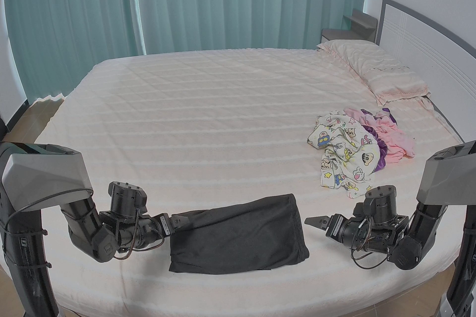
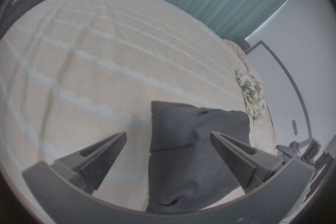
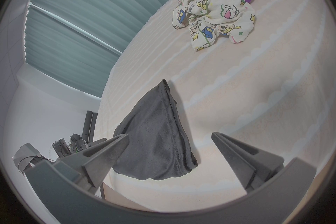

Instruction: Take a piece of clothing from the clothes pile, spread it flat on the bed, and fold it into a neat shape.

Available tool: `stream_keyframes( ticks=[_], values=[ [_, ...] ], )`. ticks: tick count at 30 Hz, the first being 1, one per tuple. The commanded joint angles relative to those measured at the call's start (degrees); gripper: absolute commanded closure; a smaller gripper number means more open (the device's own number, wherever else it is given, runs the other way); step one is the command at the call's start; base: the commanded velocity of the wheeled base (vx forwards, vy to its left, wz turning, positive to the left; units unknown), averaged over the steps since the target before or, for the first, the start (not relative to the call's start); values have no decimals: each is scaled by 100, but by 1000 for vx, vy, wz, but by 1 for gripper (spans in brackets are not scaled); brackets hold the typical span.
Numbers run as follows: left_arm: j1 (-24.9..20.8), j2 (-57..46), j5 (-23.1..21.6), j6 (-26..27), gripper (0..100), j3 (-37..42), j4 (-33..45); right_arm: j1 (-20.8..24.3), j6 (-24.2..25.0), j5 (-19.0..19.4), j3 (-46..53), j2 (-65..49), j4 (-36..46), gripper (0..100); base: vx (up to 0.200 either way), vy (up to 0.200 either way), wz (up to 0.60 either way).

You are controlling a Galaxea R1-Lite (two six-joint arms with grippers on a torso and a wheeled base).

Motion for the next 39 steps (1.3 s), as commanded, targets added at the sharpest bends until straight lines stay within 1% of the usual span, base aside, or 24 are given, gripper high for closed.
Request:
stream_keyframes(
  ticks=[1,3,4,5,9,11,13,19,22,31,32,39],
  values=[
    [-175,210,-131,8,0,120,-83,34,0,1,8,7,-5,0,0,0,0],
    [-175,210,-131,8,0,120,-83,34,0,1,8,7,-5,0,0,0,0],
    [-254,219,-325,17,0,155,-92,43,9,10,8,-11,-5,0,0,0,0],
    [-280,219,-351,17,0,155,-92,43,9,1,8,-20,-5,0,0,0,0],
    [-438,271,-351,35,0,147,-101,43,18,10,17,-20,-5,0,0,0,0],
    [-482,280,-342,140,0,164,-136,52,18,10,17,-11,-5,0,0,0,0],
    [-500,280,-351,237,0,199,-286,69,18,10,8,-11,-5,0,0,0,0],
    [-561,377,-404,237,0,375,-778,78,18,10,17,-28,-13,0,0,0,0],
    [-614,412,-474,237,0,446,-848,78,18,10,8,-28,-13,0,0,0,0],
    [-632,491,-483,246,0,446,-848,78,27,10,8,-37,-5,0,0,0,0],
    [-623,491,-483,237,100,446,-848,78,27,10,8,-28,-5,0,0,0,0],
    [-623,491,-483,237,100,446,-857,78,27,10,8,-37,-5,0,0,0,0]
  ],
)
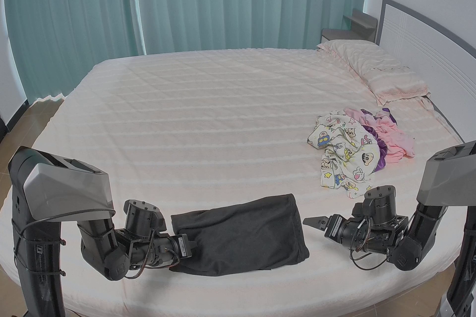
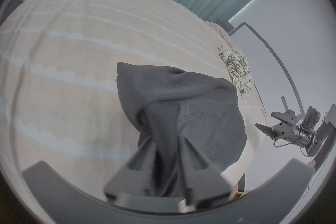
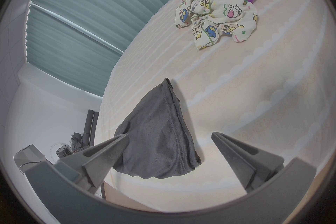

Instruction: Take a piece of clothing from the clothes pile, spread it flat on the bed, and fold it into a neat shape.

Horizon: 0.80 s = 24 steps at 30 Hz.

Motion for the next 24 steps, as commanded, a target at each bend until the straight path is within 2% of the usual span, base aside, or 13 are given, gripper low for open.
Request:
stream_keyframes(
  ticks=[1,24],
  values=[
    [9,1,1,-6,100,22,-6,4,5,4,-3,11,3,0,0,0,0],
    [202,-588,71,-32,100,725,3,-5,84,22,59,20,-6,0,0,0,0]
  ],
)
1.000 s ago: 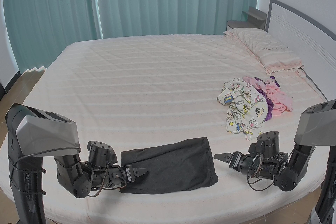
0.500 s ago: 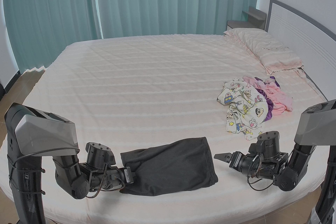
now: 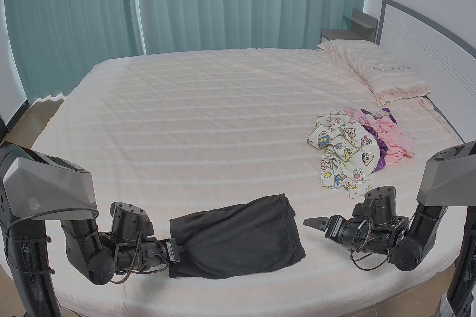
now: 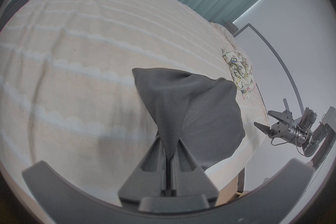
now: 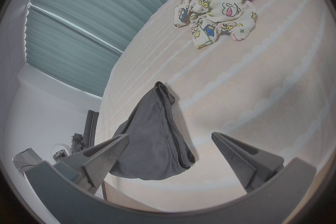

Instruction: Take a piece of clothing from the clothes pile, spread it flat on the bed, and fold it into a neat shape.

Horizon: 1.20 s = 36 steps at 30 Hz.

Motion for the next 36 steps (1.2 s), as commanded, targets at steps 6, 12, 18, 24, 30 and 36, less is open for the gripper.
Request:
stream_keyframes(
  ticks=[6,12,18,24,30,36],
  values=[
    [80,-227,-8,-1,100,98,-5,10,97,30,33,5,-9,0,0,167,0],
    [115,-298,-8,-9,100,160,-5,10,97,30,33,13,-9,0,0,200,0],
    [212,-289,-26,-18,100,204,-5,19,97,30,33,13,-9,0,0,200,0],
    [317,-280,-8,-9,100,221,-5,19,97,30,33,31,-9,0,0,200,0],
    [379,-254,-35,-9,100,221,-5,19,97,30,33,31,-9,0,0,200,0],
    [379,-236,-35,-9,100,230,-5,19,97,30,42,13,-9,0,0,133,0]
  ],
)
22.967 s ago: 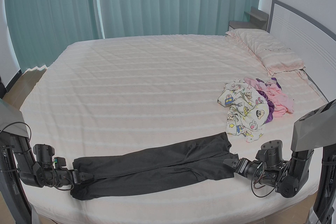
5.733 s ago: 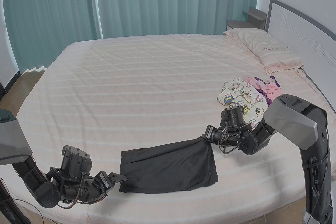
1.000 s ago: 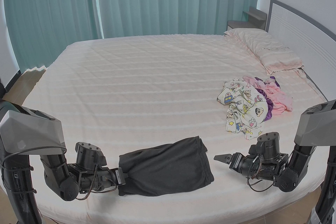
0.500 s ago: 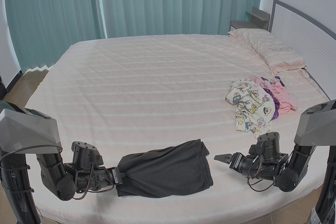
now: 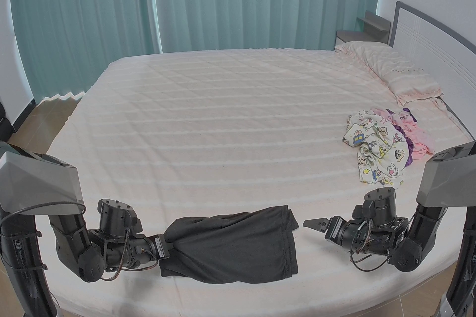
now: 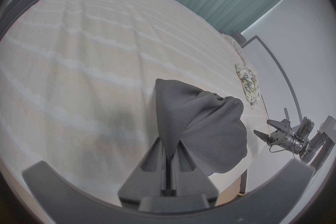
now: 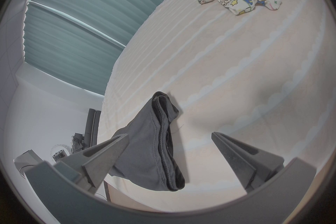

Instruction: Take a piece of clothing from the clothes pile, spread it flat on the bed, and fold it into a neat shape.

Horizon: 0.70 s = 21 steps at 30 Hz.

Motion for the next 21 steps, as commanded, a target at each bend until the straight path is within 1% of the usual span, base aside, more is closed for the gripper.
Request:
stream_keyframes(
  ticks=[1,19,20,21],
  values=[
    [2,26,1,-1,100,2,-2,2,1,4,4,-2,-4,0,0,0,0],
    [2,17,36,-18,100,37,-2,-25,9,30,-48,42,-4,0,0,0,0],
    [2,9,36,-18,0,37,-2,-25,9,30,-40,50,-4,0,0,0,0],
    [11,0,36,-18,0,37,-11,-25,9,30,-48,50,-4,0,0,0,0]
  ],
)
